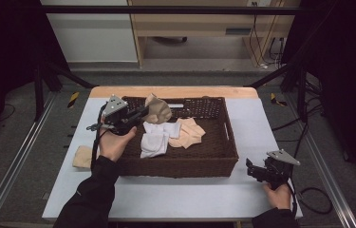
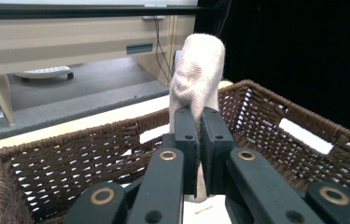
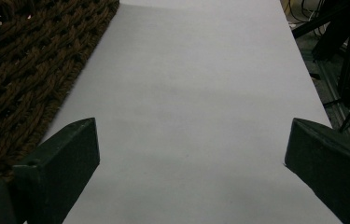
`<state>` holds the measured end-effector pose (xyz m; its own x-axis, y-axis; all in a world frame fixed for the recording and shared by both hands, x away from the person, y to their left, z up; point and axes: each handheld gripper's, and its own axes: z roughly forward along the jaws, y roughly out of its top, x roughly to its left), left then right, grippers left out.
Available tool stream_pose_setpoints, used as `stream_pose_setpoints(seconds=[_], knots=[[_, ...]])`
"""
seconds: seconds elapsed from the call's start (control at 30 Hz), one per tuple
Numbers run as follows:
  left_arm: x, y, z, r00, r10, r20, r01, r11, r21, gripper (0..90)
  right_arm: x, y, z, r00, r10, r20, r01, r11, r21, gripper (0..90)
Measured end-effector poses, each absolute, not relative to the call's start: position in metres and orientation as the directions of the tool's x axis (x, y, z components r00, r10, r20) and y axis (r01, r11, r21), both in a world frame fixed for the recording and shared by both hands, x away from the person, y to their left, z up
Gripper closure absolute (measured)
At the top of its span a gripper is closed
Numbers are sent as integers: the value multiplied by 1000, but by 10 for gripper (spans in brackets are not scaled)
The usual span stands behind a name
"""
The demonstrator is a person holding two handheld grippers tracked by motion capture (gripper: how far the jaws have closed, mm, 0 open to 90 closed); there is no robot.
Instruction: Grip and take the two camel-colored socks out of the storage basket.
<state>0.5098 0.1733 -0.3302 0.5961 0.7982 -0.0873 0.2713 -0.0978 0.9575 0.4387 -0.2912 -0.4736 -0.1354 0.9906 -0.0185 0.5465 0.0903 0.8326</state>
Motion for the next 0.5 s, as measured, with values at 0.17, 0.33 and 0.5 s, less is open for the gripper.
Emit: stream_pose_setpoints(seconds=[0.17,0.33,0.5], knots=[[504,180,-323,593,799,-94,255,-76,964,859,439,-292,-474,-135,991,-20,545,91,833,34],[497,187,-317,594,798,-102,237,-52,970,859,438,-291,-473,-132,991,-14,546,84,833,34],[490,194,-310,595,797,-106,215,-30,976,859,438,-291,-473,-136,991,-15,546,88,833,35]])
